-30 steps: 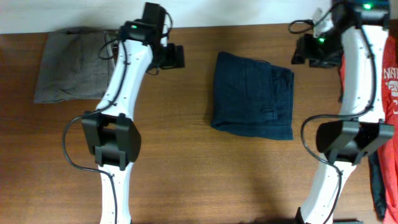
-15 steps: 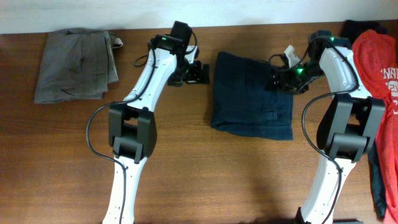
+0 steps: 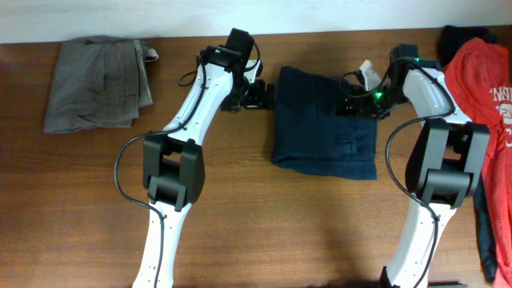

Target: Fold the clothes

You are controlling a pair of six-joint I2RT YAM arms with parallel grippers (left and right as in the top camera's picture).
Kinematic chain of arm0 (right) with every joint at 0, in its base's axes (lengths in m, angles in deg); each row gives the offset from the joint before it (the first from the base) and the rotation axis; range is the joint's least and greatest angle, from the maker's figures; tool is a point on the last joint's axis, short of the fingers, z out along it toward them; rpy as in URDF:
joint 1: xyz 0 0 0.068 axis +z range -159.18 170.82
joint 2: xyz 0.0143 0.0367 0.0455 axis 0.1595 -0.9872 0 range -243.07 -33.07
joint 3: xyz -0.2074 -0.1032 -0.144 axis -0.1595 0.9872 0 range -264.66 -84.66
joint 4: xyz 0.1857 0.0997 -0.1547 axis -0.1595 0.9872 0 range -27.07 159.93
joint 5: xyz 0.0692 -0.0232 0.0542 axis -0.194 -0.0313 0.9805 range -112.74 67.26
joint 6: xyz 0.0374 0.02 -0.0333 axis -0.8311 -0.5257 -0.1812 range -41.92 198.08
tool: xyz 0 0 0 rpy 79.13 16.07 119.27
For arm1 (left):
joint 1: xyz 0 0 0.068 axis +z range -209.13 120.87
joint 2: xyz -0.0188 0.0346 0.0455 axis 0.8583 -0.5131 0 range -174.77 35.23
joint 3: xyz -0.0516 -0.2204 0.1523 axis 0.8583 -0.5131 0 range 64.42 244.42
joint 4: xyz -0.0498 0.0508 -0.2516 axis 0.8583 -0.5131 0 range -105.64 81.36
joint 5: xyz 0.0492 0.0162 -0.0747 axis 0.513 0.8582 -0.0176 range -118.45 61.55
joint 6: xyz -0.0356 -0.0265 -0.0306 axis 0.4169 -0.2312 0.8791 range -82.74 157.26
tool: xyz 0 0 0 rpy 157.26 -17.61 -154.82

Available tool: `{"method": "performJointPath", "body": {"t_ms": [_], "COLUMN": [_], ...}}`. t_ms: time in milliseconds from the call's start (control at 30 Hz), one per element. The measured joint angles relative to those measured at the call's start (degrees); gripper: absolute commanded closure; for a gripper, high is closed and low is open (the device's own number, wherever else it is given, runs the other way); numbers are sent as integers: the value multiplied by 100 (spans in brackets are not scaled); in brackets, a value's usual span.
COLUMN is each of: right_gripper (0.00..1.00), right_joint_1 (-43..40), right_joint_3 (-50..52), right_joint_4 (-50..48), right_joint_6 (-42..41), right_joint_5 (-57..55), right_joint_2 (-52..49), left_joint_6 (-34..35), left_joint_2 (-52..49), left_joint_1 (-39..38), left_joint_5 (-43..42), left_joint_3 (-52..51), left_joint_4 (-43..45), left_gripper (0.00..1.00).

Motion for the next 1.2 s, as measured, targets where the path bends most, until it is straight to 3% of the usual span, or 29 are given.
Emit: {"method": "performJointPath", "body": {"t_ms": [200, 300, 333, 400, 467, 500, 900, 1200], "right_gripper": [35, 48, 63, 75, 95, 96, 96, 96], "right_joint_1": [0, 4, 11, 22, 33, 35, 254, 1019], "right_joint_3": [11, 116, 195, 323, 378, 385, 192, -1825], "right_joint_4": [-264, -382, -437, -518, -577, -625, -557, 992], "right_joint_6": [0, -11, -13, -85, -175, -229, -616, -1191], "right_joint_5": [-13, -9, -9, -9, 0, 2, 809, -48], "right_joint_2": [0, 0, 0, 0, 0, 0, 0, 4], "left_joint_6": [0, 0, 0, 0, 0, 0, 0, 0], "left_joint_2": [0, 0, 0, 0, 0, 0, 0, 0], "left_joint_1": [0, 0, 0, 0, 0, 0, 0, 92], "left_joint_5": [72, 107, 111, 129, 133, 133, 352, 570], "left_joint_3": [0, 0, 0, 0, 0, 0, 0, 0], "left_joint_4": [0, 2, 0, 0, 2, 2, 4, 7], "left_gripper": [1, 1, 1, 1, 1, 1, 1, 1]}}
